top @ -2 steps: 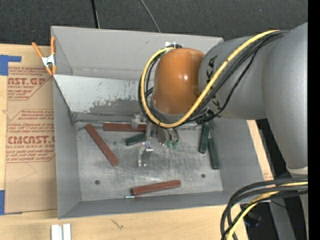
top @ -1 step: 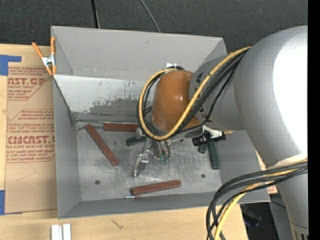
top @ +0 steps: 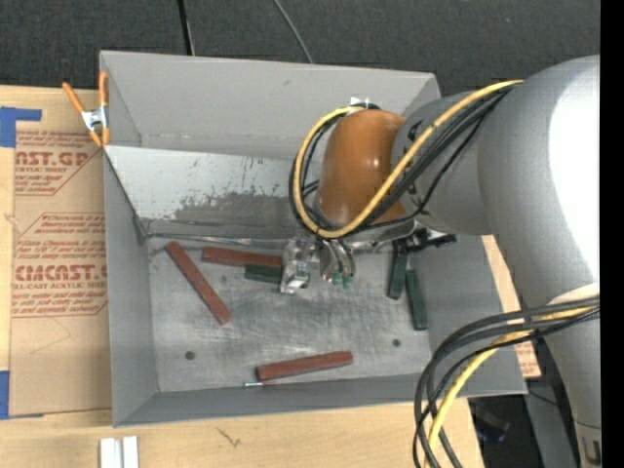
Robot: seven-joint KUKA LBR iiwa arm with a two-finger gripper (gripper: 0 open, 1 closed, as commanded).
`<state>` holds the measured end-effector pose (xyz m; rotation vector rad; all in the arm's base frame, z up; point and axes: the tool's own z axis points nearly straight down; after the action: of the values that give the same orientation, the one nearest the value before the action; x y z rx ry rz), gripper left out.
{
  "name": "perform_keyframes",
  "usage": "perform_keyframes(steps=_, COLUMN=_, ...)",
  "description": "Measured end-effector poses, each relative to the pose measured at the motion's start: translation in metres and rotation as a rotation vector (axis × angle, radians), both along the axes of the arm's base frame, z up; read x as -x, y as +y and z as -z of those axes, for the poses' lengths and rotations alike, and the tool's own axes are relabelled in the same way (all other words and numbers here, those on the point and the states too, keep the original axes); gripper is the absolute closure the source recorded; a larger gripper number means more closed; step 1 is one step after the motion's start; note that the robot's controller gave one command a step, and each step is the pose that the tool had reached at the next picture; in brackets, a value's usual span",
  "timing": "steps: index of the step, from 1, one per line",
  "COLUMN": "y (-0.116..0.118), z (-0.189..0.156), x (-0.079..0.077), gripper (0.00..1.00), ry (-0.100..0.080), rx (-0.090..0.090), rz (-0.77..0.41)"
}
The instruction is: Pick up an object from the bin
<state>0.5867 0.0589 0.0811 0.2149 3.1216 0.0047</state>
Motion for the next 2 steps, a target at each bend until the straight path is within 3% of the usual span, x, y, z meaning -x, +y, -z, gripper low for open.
perform_keyframes(steps=1, y=0.0002, z=0.0028, x=0.0028, gripper=0.0, ry=0.01, rx=0.0, rz=-0.001)
perform_keyframes(steps=2, y=0.0, z=0.0003, x=0.0007, gripper=1.0, ry=0.003, rx=-0.001, rz=0.0)
